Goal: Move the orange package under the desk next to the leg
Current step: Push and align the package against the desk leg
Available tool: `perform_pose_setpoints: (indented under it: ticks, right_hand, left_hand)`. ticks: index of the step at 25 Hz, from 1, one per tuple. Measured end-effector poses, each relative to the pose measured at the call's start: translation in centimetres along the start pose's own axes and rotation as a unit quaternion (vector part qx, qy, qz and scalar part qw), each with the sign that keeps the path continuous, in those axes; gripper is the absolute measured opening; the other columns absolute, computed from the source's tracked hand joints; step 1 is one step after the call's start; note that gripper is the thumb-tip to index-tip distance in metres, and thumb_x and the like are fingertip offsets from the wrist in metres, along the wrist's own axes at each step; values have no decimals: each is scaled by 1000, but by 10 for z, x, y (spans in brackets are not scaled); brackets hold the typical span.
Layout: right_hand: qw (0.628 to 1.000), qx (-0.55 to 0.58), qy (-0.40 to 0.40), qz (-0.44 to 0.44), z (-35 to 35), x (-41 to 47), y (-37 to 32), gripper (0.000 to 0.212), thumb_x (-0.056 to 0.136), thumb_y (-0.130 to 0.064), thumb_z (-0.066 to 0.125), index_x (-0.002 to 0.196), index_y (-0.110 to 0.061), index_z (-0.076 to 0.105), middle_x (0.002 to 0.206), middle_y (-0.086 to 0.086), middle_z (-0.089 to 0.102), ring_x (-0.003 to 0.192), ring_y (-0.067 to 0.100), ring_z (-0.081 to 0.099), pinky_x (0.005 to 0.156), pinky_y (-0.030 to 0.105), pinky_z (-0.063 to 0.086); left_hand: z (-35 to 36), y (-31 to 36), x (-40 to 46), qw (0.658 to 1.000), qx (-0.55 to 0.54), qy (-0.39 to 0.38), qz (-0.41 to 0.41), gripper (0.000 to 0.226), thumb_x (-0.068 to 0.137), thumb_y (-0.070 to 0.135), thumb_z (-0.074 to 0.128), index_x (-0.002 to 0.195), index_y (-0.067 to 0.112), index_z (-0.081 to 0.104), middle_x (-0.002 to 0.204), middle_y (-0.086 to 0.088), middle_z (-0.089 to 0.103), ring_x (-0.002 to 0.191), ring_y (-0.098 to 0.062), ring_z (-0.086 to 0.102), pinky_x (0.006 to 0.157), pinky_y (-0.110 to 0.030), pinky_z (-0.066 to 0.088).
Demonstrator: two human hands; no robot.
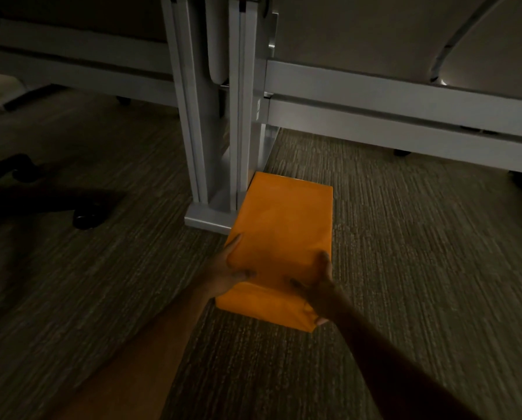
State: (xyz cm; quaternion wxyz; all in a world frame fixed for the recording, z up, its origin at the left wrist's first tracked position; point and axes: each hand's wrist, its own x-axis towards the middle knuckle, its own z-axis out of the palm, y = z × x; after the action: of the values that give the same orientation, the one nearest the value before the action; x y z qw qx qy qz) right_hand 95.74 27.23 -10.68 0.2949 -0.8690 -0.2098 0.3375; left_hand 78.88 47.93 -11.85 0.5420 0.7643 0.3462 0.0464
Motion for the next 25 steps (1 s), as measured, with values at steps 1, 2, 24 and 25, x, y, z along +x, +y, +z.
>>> perform_pose_setpoints:
  ticks: [1, 2, 24, 25]
  right_hand:
    - [1000, -5, 4, -3, -2, 4, 0, 124, 70, -77, 67, 143, -55, -31, 147, 33, 44, 64, 38, 76, 64, 49, 64]
    - [1000, -18, 11, -7, -3, 7, 1, 124, 69, -78, 65, 144, -53, -31, 144, 33, 47, 63, 38, 76, 66, 50, 64]
    - [889, -379, 118, -227, 45, -16, 8, 75, 99, -62, 18, 157, -32, -18, 164, 12, -25, 150, 42, -21, 123, 58, -6]
    - [889, -381, 115, -226, 43, -11, 7, 76, 99, -61, 21, 157, -33, -18, 164, 12, -25, 148, 41, -23, 122, 59, -5]
  left_hand:
    - [0, 3, 2, 1000, 1, 2, 5, 106, 64, 58, 86, 134, 76, 8, 161, 4, 29, 127, -12, 39, 90, -25, 36]
    - [1, 5, 3, 1000, 10, 6, 6, 106, 68, 56, 85, 140, 69, 8, 161, 2, 29, 129, -14, 39, 90, -27, 36]
    - [36, 8, -21, 861, 494, 48, 108, 71, 99, 62, 21, 155, 34, -15, 164, -3, -25, 148, -23, -26, 117, -50, -12]
    - [35, 10, -18, 862, 493, 47, 108, 71, 100, 61, 21, 156, 33, -12, 164, -4, -24, 148, -23, -25, 118, -51, -11]
